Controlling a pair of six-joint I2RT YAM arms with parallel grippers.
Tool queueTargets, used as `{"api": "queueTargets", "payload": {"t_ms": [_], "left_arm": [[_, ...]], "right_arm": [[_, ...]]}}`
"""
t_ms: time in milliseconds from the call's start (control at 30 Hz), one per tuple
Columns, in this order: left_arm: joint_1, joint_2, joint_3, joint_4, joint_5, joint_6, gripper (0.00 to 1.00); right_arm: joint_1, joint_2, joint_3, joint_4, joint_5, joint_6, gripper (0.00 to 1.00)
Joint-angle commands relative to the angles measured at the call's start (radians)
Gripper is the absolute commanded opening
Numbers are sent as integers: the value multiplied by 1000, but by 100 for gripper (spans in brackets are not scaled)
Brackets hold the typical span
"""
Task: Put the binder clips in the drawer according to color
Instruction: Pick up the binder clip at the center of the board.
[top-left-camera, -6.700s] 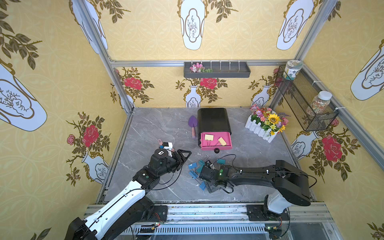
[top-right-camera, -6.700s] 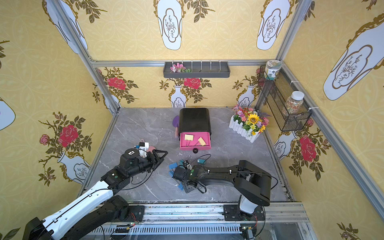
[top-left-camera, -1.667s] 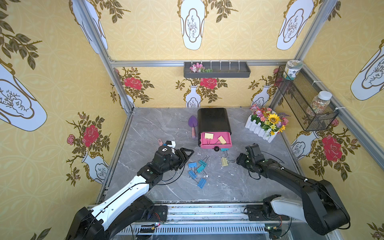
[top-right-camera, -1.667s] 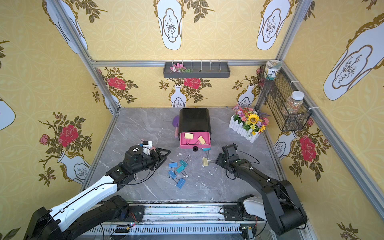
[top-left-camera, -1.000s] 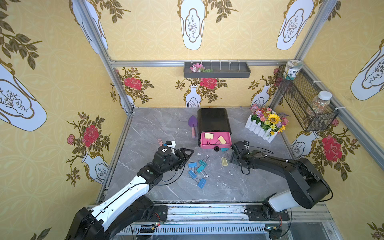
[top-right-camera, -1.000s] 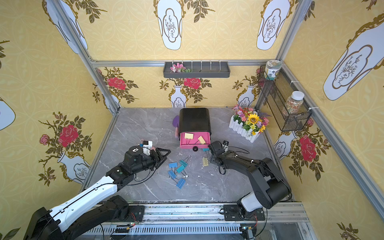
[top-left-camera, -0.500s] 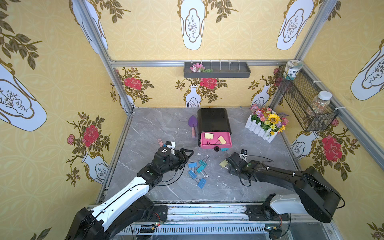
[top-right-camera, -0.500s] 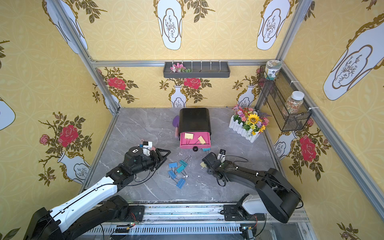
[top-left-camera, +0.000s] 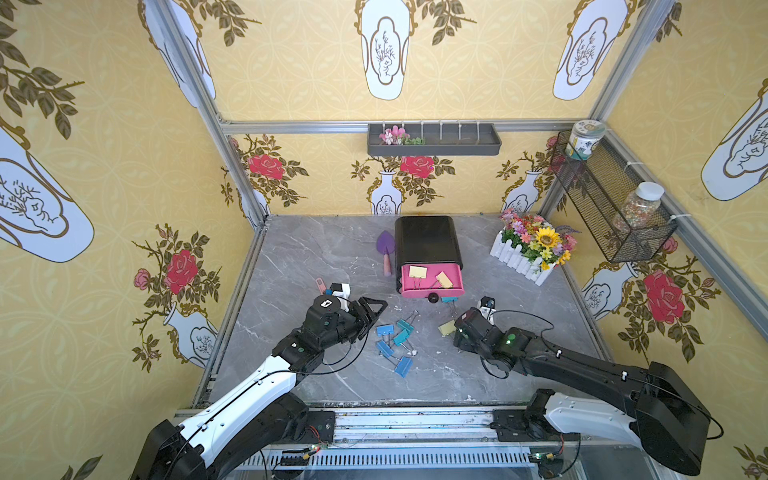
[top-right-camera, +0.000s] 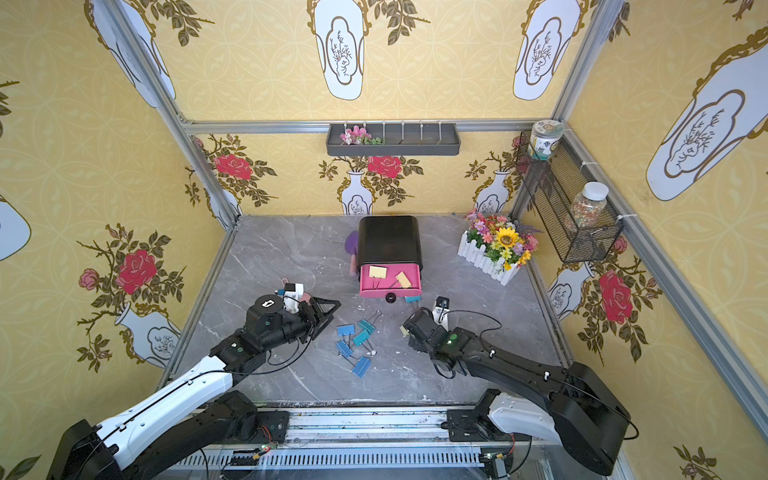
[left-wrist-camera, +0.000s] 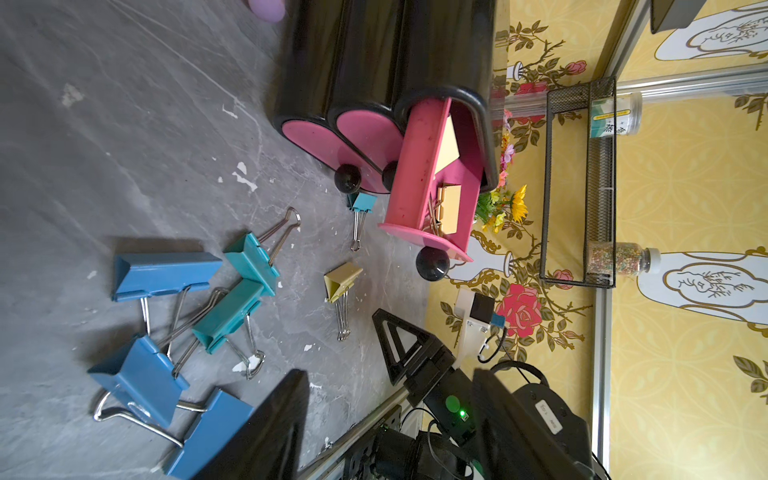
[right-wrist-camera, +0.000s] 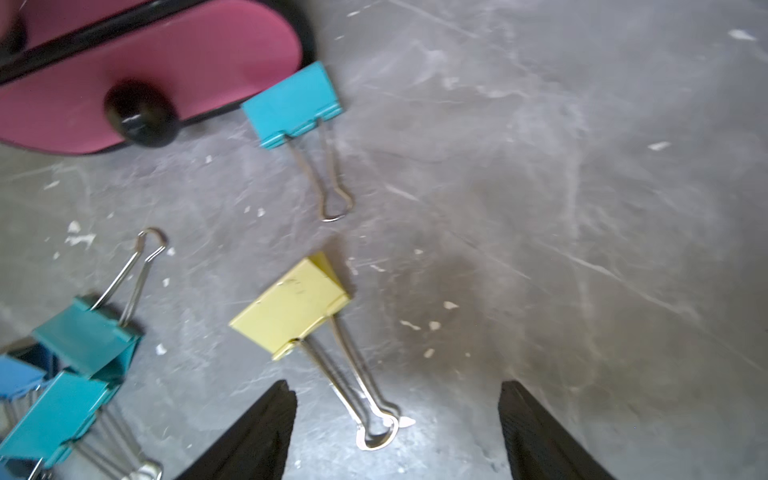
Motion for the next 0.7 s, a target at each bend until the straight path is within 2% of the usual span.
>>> {"api": "queueTargets", "payload": {"t_ms": [0, 100, 400, 533, 667], "left_arm": [[0, 3, -8, 14, 3, 0, 68], [0, 1, -8, 13, -1, 1, 67], [0, -12, -7, -10, -11, 1, 68], [0, -11, -8, -10, -11, 1, 67], [0, -8, -8, -10, -10, 1, 68]], "right_arm": [[-2, 74, 45, 78, -86, -153, 83], [-3, 145, 78, 101, -120, -207, 85], [-10, 239, 143, 133, -126, -314, 91], [-9, 282, 159, 152, -125, -342, 89], [-7, 302, 143, 193, -109, -349, 84]]}}
